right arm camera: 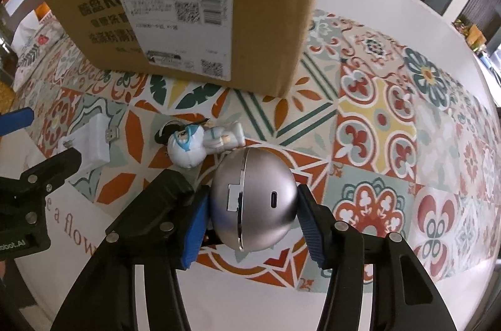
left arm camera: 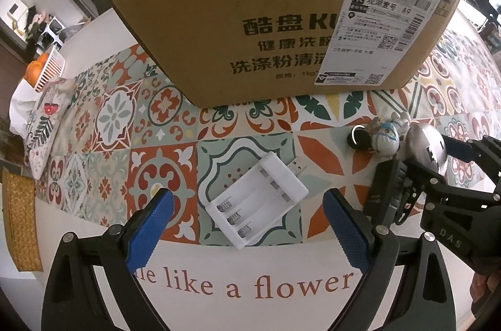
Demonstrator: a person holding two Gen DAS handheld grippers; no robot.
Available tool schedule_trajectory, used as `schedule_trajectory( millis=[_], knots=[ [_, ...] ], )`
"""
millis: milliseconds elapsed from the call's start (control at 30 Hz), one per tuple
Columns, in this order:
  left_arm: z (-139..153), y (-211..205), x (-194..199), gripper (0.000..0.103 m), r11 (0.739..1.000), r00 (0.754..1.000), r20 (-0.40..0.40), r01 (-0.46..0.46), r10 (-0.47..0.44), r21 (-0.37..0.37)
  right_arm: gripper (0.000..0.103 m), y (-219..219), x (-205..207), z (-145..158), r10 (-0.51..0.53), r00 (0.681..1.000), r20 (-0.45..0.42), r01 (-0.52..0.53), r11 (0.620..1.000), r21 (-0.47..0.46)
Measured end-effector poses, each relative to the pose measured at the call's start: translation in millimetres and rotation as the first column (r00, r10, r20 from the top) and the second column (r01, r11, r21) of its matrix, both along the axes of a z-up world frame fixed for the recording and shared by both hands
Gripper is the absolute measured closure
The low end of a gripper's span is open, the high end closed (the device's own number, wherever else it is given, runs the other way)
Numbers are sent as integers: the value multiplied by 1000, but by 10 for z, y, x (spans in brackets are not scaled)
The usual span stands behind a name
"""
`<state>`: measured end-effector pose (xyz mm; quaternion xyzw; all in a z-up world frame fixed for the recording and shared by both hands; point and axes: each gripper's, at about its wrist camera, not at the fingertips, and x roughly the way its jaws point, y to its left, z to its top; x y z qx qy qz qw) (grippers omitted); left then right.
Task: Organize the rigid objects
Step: 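Grasp the silver round speaker with the right gripper while the left grasps the black flashlight, then lift the speaker and flashlight and carry both toward the box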
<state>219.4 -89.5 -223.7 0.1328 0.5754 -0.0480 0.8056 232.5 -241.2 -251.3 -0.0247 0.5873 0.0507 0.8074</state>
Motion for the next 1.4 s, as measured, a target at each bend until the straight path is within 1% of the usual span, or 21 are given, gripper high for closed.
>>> schedule_trajectory(
  millis=[200, 333, 567, 700, 900, 1100, 1167, 1233, 1300, 1400],
  knots=[
    [72, -104, -65, 6, 999, 999, 7, 37, -37, -31, 49, -151, -172, 175, -48, 998, 30, 48, 999, 9],
    [104, -211, -114, 6, 994, 996, 13, 89, -89, -58, 49, -186, -343, 314, -94, 994, 48, 94, 996, 11],
    [102, -444, -278, 7, 971, 976, 18, 219, -218, -97, 49, -332, -655, 397, -183, 983, 28, 182, 983, 38],
    [61, -585, -353, 8, 954, 962, 0, 270, -273, -128, 49, -417, -779, 370, -225, 974, 9, 224, 973, 48],
    [-76, -791, -395, 13, 930, 939, -33, 333, -342, -156, 49, -544, -908, 310, -272, 962, -15, 272, 961, 39],
    [-238, -950, -381, 23, 918, 924, -53, 367, -378, -152, 49, -610, -953, 251, -296, 955, -32, 297, 954, 35],
    [-289, -987, -372, 25, 915, 921, -59, 373, -385, -151, 49, -615, -953, 239, -297, 954, -37, 298, 954, 35],
    [-348, -1023, -356, 32, 915, 919, -72, 373, -387, -151, 49, -612, -946, 228, -298, 954, -41, 299, 954, 33],
    [-392, -1047, -345, 37, 916, 919, -86, 370, -386, -153, 49, -606, -934, 216, -299, 953, -46, 300, 953, 34],
    [-402, -1065, -338, 41, 916, 921, -76, 366, -382, -163, 49, -592, -928, 208, -297, 953, -51, 299, 953, 39]
  ],
)
